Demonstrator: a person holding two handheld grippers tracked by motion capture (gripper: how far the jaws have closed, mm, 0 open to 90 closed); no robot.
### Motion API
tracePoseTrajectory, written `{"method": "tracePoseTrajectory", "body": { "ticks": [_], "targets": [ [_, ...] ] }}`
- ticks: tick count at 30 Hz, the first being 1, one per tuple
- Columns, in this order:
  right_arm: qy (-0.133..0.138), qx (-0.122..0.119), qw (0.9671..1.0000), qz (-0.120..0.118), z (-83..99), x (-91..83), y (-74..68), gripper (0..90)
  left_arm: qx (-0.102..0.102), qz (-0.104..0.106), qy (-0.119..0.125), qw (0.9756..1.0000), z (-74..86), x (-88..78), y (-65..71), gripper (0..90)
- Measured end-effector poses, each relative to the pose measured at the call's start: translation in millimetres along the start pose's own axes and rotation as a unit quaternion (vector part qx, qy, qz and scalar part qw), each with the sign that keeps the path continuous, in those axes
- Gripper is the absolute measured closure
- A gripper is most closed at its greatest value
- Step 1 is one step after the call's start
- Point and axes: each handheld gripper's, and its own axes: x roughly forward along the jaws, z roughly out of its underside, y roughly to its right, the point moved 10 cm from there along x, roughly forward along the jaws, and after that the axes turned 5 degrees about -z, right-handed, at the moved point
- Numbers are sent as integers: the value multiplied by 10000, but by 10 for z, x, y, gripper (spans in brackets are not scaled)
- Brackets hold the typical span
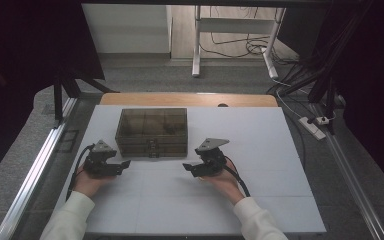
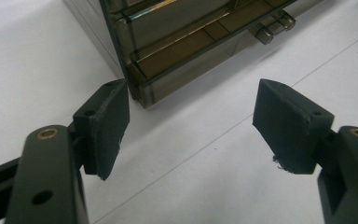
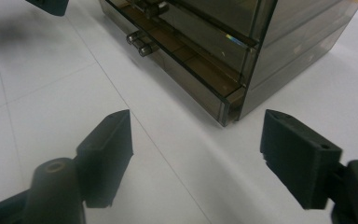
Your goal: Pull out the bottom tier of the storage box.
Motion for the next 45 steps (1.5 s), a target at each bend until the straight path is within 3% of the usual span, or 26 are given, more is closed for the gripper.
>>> {"method": "tracePoseTrajectory", "body": {
  "ticks": [21,30,45],
  "targets": [
    [-268,62,9995,135,42,243,138,546,-20,-163,-72,9998,24,92,-64,392],
    [-278,53,9991,312,51,261,177,682,-12,-270,-124,9996,37,127,-96,555],
    [-341,-52,9985,436,80,313,192,828,-1,-489,-178,9986,54,136,-156,783]
  ]
}}
